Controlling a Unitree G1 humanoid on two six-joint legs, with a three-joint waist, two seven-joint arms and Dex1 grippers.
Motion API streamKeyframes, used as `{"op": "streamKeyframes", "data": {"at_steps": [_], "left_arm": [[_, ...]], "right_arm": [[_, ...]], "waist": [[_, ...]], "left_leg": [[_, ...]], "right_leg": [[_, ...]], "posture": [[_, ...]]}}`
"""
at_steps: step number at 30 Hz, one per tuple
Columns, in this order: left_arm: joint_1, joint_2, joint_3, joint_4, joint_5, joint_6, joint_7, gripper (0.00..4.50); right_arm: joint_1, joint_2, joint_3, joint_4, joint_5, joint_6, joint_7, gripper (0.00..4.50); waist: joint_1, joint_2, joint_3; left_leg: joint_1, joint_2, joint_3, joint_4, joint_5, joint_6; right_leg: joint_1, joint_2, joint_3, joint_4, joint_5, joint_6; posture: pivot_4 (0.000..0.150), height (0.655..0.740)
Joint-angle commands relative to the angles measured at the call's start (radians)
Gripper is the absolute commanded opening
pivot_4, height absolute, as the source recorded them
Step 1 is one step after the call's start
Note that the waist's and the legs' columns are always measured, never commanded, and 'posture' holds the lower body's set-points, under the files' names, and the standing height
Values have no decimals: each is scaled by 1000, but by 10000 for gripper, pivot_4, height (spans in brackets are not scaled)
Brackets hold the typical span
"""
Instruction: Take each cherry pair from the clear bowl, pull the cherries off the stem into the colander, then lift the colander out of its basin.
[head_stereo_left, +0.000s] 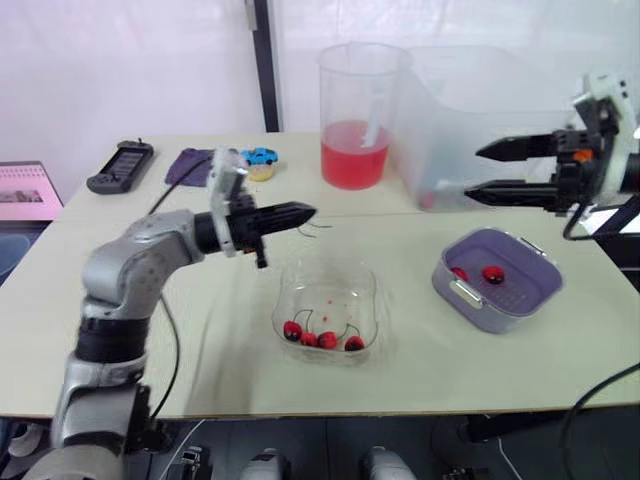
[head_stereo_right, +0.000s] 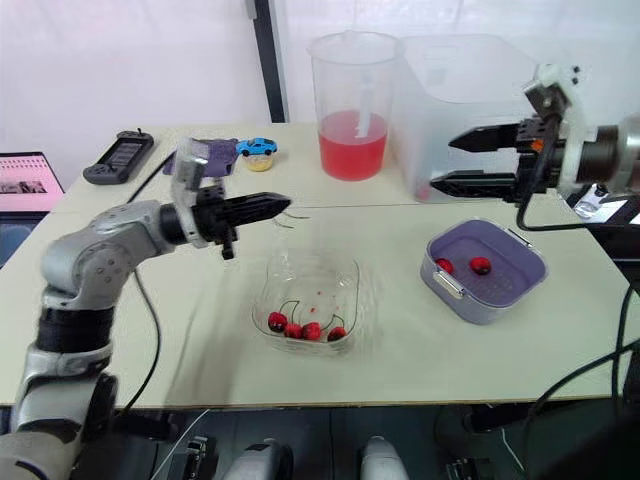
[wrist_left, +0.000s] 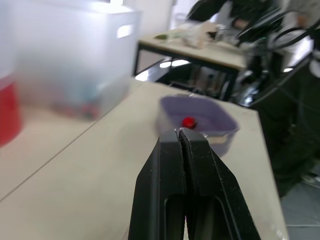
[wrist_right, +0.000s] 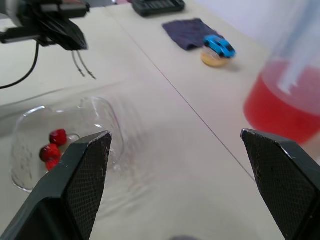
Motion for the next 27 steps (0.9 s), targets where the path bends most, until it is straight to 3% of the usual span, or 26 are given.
{"op": "streamKeyframes", "data": {"at_steps": [1,8,18,19,21,24,27], "left_arm": [[79,43,105,-61,-44,31,50,0],[445,49,267,-83,-123,158,165,0],[534,58,346,118,-83,185,273,0],[523,61,353,137,-77,174,278,5786],[496,68,380,165,-53,144,317,13013],[420,97,462,229,-36,88,396,29287],[362,144,486,245,-33,47,384,44739]], "right_arm": [[-73,28,32,4,-7,-22,38,44137],[-110,119,115,38,-58,-95,86,44137],[-82,144,129,54,-105,-138,91,44137],[-78,145,129,52,-107,-137,88,45000],[-73,146,130,43,-108,-127,85,45000],[-65,145,131,30,-100,-96,91,45000],[-51,116,157,25,-129,-102,124,45000]], "waist": [[0,0,0],[6,0,0],[3,-1,0],[3,-1,0],[6,-1,0],[6,-1,0],[4,-2,0]], "left_leg": [[0,0,0,0,0,0],[-1,0,-1,0,0,0],[-1,0,-1,0,0,-1],[-1,0,-1,0,0,-1],[-1,0,-1,0,0,-1],[-1,0,-1,0,0,-1],[-1,0,-1,0,0,-1]], "right_leg": [[0,0,0,0,0,0],[-1,-1,0,1,0,0],[-1,-2,-1,1,0,0],[-1,-1,-1,1,0,0],[-1,-1,-1,1,0,0],[-1,-1,-1,1,0,0],[-1,-1,-2,1,0,0]], "posture": [[1500,7337],[1500,7337],[1500,7337],[1500,7337],[1500,7337],[1500,7337],[1500,7337]]}}
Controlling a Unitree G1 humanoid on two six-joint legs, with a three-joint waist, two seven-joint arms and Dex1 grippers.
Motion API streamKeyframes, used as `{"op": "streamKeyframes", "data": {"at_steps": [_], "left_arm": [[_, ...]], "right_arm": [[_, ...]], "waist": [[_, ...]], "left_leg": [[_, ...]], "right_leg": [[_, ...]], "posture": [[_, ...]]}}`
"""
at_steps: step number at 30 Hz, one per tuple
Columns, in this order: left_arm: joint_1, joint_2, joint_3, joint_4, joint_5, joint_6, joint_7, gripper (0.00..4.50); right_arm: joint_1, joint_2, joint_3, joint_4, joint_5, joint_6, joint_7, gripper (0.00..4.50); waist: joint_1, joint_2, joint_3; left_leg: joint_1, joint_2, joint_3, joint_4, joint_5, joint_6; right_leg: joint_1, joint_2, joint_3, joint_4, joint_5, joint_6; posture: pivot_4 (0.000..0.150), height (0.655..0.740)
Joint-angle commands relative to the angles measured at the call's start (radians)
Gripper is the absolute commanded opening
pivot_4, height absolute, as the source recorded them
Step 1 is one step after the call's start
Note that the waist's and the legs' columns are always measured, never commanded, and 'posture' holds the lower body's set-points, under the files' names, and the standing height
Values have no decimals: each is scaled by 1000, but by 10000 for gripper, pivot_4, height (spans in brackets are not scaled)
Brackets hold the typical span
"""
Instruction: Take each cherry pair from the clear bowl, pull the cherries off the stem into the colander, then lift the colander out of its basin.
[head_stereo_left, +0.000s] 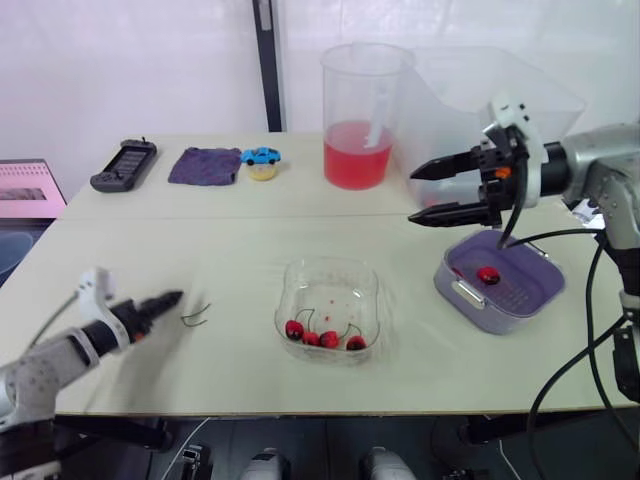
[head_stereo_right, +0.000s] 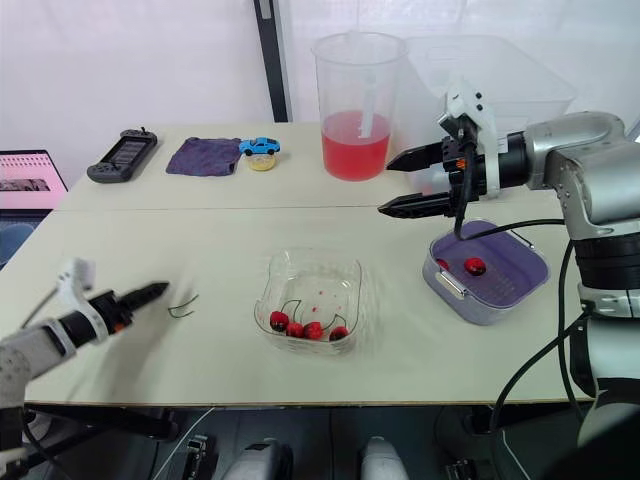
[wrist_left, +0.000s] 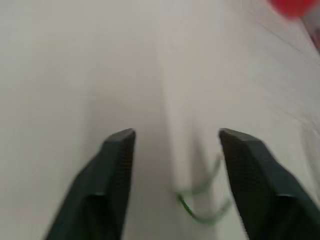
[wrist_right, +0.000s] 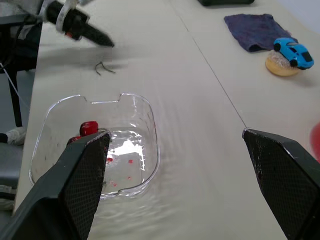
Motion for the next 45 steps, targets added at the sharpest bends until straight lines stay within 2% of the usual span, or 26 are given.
{"op": "streamKeyframes", "data": {"at_steps": [1,6,12,14,19,26,31,43,45], "left_arm": [[-58,61,47,-18,-5,-52,-21,44739],[-143,99,-31,-70,-40,-34,-115,44739],[-189,174,-273,-252,23,-178,-409,44739],[-212,188,-320,-267,48,-227,-472,44739],[-200,218,-352,-360,-23,-154,-545,44739],[-104,232,-348,-433,-20,-149,-546,44739],[-53,229,-349,-465,-4,-162,-527,44739],[-22,216,-341,-492,24,-189,-476,44739],[-36,210,-344,-486,27,-194,-468,45000]], "right_arm": [[-9,-35,6,-22,-20,0,31,45000],[-24,-15,32,-31,-74,-45,10,45000],[-4,97,101,-190,-75,-11,-39,45000],[4,165,164,-247,-106,15,-98,45000],[52,249,340,-329,-223,17,-172,45000],[40,369,455,-300,-281,75,-224,45000],[28,366,558,-274,-338,71,-171,45000],[4,406,646,-178,-402,82,-119,45000],[1,409,655,-158,-418,72,-112,39336]], "waist": [[-1,0,0],[0,0,0],[-7,0,0],[-12,0,0],[-19,0,0],[-29,0,0],[-28,0,0],[-29,0,0],[-29,0,0]], "left_leg": [[0,0,0,0,0,0],[0,-1,1,0,0,0],[0,0,1,-1,1,-2],[0,0,2,-2,2,-3],[-2,0,2,-1,1,-1],[-3,0,1,-1,1,-1],[-3,0,1,-1,1,-1],[-3,0,1,-1,1,-1],[-3,0,1,-1,1,-1]], "right_leg": [[0,-1,0,0,0,0],[0,-1,1,0,0,0],[-2,0,1,1,0,0],[-2,1,2,1,0,0],[-5,1,2,3,0,0],[-6,1,2,4,0,0],[-6,1,2,4,0,0],[-6,1,2,5,0,0],[-7,1,2,5,0,0]], "posture": [[1500,7337],[1500,7337],[1500,7337],[1500,7337],[1500,7337],[1500,7337],[1500,7337],[1500,7337],[1500,7337]]}}
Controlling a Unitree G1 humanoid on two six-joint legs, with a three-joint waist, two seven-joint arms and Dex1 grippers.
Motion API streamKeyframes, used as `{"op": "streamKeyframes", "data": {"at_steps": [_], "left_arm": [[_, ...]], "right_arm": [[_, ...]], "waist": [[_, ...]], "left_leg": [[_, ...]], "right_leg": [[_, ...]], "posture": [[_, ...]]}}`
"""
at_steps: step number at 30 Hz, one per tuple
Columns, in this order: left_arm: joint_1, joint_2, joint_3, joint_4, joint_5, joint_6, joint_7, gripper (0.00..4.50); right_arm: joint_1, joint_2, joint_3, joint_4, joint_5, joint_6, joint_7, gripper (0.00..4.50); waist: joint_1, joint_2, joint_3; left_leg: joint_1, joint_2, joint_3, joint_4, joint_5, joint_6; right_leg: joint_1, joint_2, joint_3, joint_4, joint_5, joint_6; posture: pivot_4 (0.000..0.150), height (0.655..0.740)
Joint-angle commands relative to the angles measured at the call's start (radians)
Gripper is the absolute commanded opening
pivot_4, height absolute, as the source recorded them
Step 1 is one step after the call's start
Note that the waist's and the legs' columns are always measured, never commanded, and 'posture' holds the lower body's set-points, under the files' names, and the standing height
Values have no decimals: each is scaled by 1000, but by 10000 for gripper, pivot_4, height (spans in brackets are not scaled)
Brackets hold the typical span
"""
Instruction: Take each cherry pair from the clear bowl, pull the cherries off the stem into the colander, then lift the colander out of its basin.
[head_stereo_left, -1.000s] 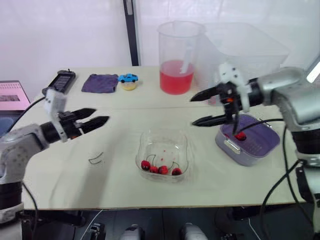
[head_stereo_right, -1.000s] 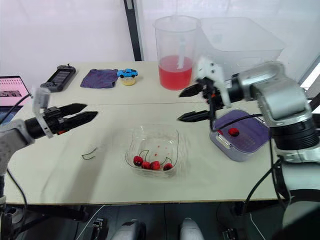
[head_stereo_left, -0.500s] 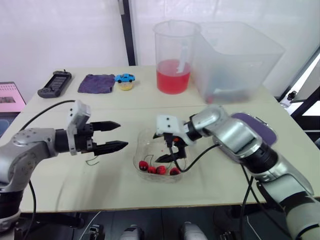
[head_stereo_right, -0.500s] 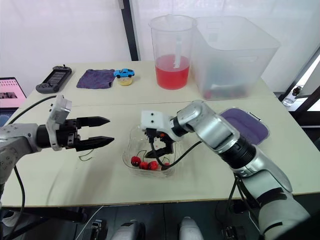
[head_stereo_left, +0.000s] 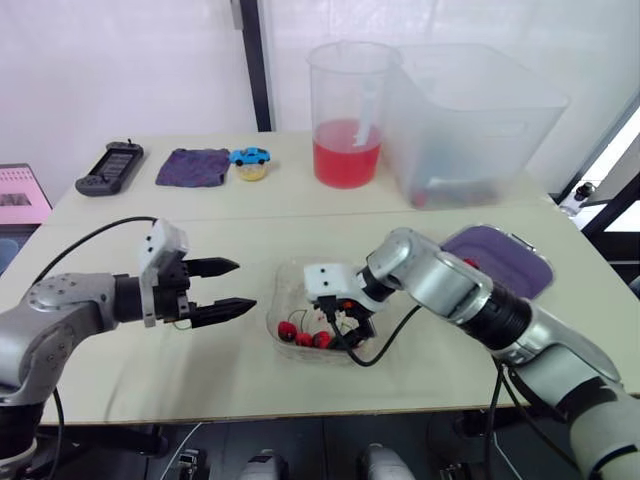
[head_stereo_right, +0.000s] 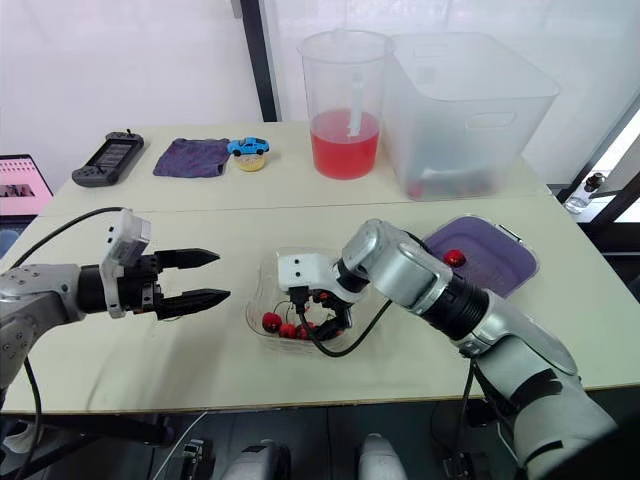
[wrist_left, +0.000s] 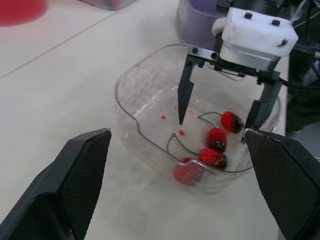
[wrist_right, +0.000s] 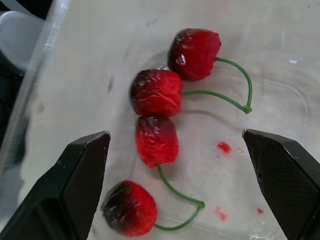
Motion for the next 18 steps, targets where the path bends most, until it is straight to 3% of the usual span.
{"op": "streamKeyframes", "data": {"at_steps": [1,4,15,18], "left_arm": [[-28,-1,24,-14,5,-28,17,45000],[-26,4,-6,-16,36,-41,27,45000],[-39,-13,-17,-5,57,-52,33,45000],[-45,-18,-24,-2,65,-57,35,45000]], "right_arm": [[-33,7,3,15,-35,-30,10,35905],[-33,11,10,35,-59,-58,18,22290],[-64,50,-13,94,-110,-147,36,22290],[-77,61,2,124,-132,-177,47,14022]], "waist": [[0,0,0],[-1,0,0],[0,0,0],[-1,0,0]], "left_leg": [[0,0,0,0,0,0],[0,0,0,0,0,0],[0,0,0,0,0,0],[0,0,0,0,0,0]], "right_leg": [[0,0,0,0,0,0],[0,0,0,0,0,0],[0,0,0,0,0,0],[0,0,0,0,0,0]], "posture": [[1500,7337],[1500,7337],[1500,7337],[1500,7337]]}}
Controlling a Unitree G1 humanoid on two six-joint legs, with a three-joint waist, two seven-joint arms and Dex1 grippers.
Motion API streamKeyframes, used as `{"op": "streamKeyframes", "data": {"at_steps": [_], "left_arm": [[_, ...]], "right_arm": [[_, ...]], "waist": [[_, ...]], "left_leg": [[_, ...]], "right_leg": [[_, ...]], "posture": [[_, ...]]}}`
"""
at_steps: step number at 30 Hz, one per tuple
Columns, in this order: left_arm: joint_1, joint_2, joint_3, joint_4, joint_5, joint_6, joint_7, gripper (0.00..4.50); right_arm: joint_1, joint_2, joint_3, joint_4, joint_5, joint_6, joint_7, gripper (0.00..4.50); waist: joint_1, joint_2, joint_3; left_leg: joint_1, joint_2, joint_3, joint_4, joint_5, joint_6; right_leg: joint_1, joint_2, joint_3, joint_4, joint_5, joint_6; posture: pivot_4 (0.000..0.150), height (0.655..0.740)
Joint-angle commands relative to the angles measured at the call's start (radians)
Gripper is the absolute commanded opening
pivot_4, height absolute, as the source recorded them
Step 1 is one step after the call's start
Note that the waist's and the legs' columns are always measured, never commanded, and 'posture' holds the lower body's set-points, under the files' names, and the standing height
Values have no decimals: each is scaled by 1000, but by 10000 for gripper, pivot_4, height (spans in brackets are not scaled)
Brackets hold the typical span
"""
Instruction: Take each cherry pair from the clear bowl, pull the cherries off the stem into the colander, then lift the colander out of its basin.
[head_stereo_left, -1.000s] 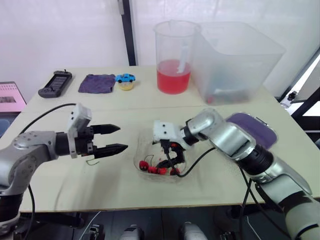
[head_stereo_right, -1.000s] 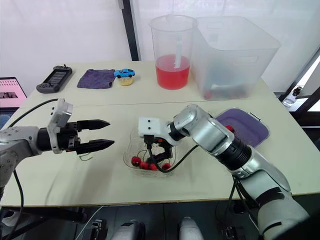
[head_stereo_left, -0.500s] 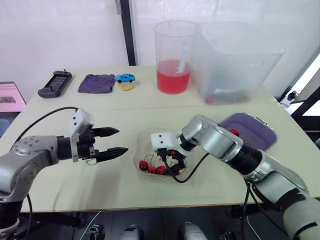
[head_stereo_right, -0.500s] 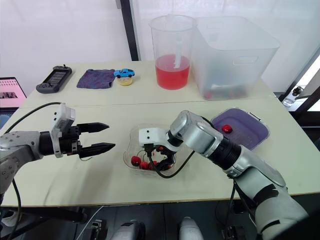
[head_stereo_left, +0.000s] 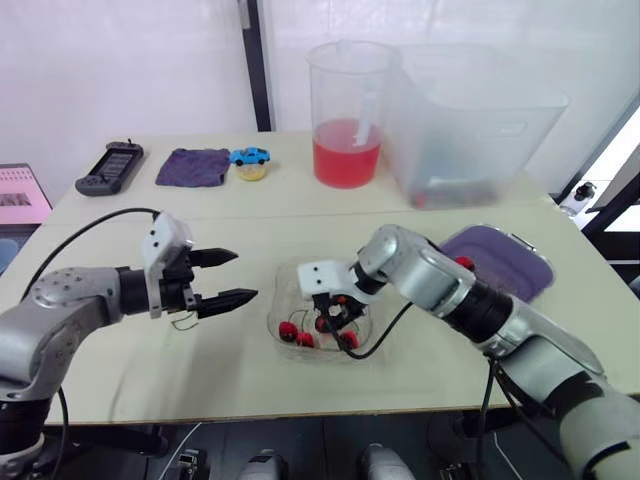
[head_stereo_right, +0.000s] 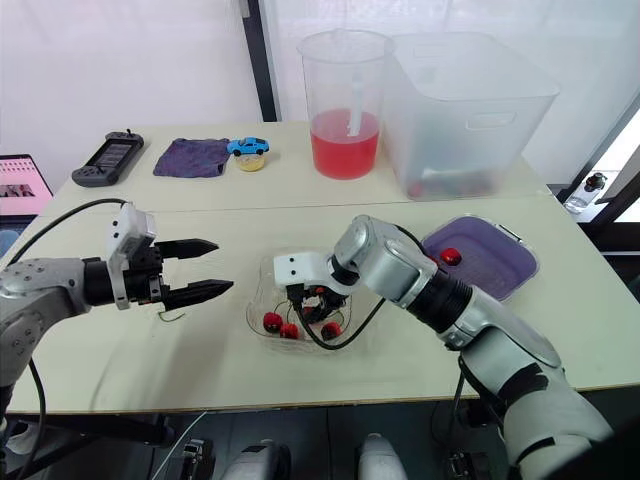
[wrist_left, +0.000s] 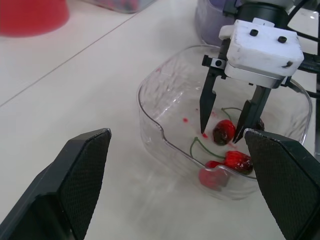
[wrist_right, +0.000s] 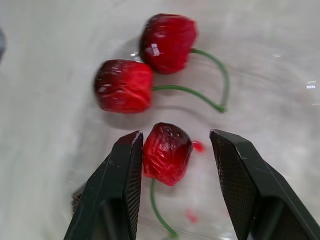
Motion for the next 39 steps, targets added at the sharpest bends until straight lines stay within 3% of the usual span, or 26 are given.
{"op": "streamKeyframes", "data": {"at_steps": [1,2,8,12,16,22,25,27,31,39], "left_arm": [[-15,-6,-1,-5,10,-21,3,45000],[-14,-6,-1,-5,12,-22,2,45000],[-14,-9,-5,-2,19,-25,4,45000],[-19,-13,-13,4,28,-29,0,45000],[-20,-19,-19,4,38,-34,-4,45000],[-43,-26,-30,22,44,-40,-8,45000],[-48,-26,-32,27,42,-42,-23,45000],[-58,-29,-31,34,38,-42,-30,45000],[-72,-38,-40,43,45,-46,-42,45000],[-80,-51,-67,45,56,-56,-50,45000]], "right_arm": [[-34,19,-7,15,-31,-44,21,9033],[-36,23,-7,21,-38,-54,24,5296],[-68,57,-30,99,-65,-125,33,5296],[-102,66,-38,134,-61,-323,90,5296],[-106,66,-59,120,-55,-374,131,5296],[-94,43,-98,87,-84,-260,125,5296],[-87,34,-122,50,-84,-143,117,14106],[-82,27,-132,23,-92,-98,104,22828],[-41,49,-160,-33,-62,101,63,22828],[28,22,-112,-56,-108,149,-17,22828]], "waist": [[0,0,0],[0,0,0],[0,0,0],[-1,0,0],[-1,0,0],[0,0,0],[0,0,0],[0,0,0],[0,0,0],[-1,0,0]], "left_leg": [[0,0,0,0,0,0],[0,0,0,0,0,0],[0,0,0,0,0,0],[0,0,0,0,0,0],[0,0,0,0,0,0],[0,0,0,0,0,-1],[0,0,0,0,0,0],[0,0,0,0,0,0],[0,0,0,0,0,0],[0,0,0,0,0,0]], "right_leg": [[0,0,0,0,0,0],[0,0,0,0,0,0],[0,0,0,0,0,0],[0,0,0,0,0,0],[0,0,0,0,0,0],[0,0,0,0,0,0],[0,0,0,0,0,0],[0,0,0,0,0,0],[0,0,0,0,0,0],[0,0,0,1,0,0]], "posture": [[1500,7337],[1500,7337],[1500,7337],[1500,7337],[1500,7337],[1500,7337],[1500,7337],[1500,7337],[1500,7337],[1500,7337]]}}
